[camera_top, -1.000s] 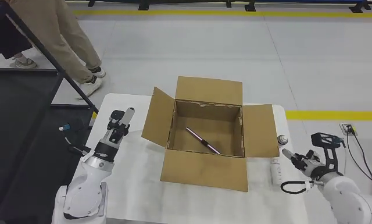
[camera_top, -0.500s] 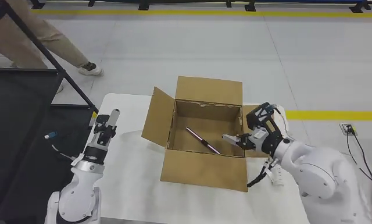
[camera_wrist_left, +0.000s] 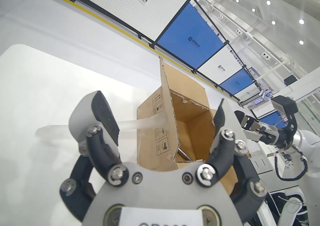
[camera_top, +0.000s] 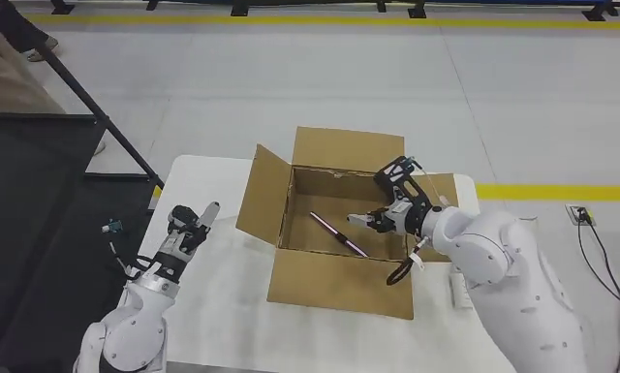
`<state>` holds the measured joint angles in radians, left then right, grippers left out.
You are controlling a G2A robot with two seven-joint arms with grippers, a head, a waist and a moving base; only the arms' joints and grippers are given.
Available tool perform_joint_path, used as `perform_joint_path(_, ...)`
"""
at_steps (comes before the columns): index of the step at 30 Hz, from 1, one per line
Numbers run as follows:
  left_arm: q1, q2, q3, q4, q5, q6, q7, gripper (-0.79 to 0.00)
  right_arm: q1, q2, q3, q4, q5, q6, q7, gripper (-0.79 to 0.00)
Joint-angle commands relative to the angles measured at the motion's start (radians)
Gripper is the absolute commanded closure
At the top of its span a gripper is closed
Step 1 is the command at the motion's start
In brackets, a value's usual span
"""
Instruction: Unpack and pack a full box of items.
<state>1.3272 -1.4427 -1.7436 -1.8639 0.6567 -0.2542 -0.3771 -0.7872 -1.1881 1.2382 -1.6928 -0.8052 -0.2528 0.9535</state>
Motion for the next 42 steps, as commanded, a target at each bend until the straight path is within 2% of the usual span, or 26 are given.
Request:
perform_joint_path(1,0.0,0.0,0.0,0.0,0.0,0.0,0.0,-0.785,-0.006,-0.002,-0.028,0.013,-0.01,-0.009,-0.01,-0.785)
perform_joint_path(6,0.001,0.005,0.022,-0.005,0.007,-0.018,-0.019,-0.785,0.067,-0.022,-0.131,0.101,-0.04,0.013,-0.028,-0.785)
perform_joint_path(12,-0.037,0.012,0.079,0.027,0.059,0.007,-0.061,-0.785,0.131,-0.035,-0.17,0.195,-0.027,0.013,-0.062,-0.785)
perform_joint_path(13,-0.044,0.013,0.087,0.034,0.054,0.012,-0.075,-0.767,0.134,-0.036,-0.171,0.202,-0.025,0.013,-0.071,-0.785)
perform_joint_path(14,-0.052,0.014,0.092,0.039,0.05,0.02,-0.086,-0.637,0.135,-0.036,-0.17,0.209,-0.024,0.01,-0.076,-0.785)
perform_joint_path(15,-0.06,0.015,0.098,0.045,0.049,0.029,-0.097,-0.431,0.136,-0.036,-0.17,0.215,-0.023,0.009,-0.079,-0.785)
perform_joint_path(16,-0.067,0.017,0.103,0.05,0.051,0.037,-0.107,-0.354,0.136,-0.036,-0.169,0.219,-0.02,0.007,-0.084,-0.785)
perform_joint_path(17,-0.075,0.018,0.108,0.055,0.053,0.044,-0.115,-0.336,0.135,-0.036,-0.167,0.223,-0.02,0.005,-0.087,-0.785)
perform_joint_path(19,-0.085,0.021,0.117,0.061,0.052,0.047,-0.131,-0.209,0.132,-0.035,-0.163,0.227,-0.018,0.002,-0.092,-0.785)
perform_joint_path(20,-0.088,0.022,0.12,0.063,0.053,0.05,-0.135,-0.172,0.13,-0.034,-0.162,0.228,-0.017,0.001,-0.094,-0.785)
perform_joint_path(22,-0.093,0.025,0.127,0.065,0.058,0.059,-0.148,-0.154,0.125,-0.033,-0.158,0.23,-0.016,0.001,-0.097,-0.785)
perform_joint_path(28,-0.1,0.033,0.142,0.069,0.064,0.071,-0.168,0.0,0.111,-0.029,-0.143,0.227,-0.013,-0.004,-0.105,-0.785)
perform_joint_path(37,-0.1,0.043,0.151,0.067,0.058,0.087,-0.165,0.0,0.116,-0.029,-0.153,0.238,-0.005,-0.019,-0.099,-0.785)
perform_joint_path(42,-0.086,0.05,0.142,0.059,0.04,0.088,-0.16,0.0,0.146,-0.037,-0.195,0.26,-0.021,-0.04,-0.077,-0.785)
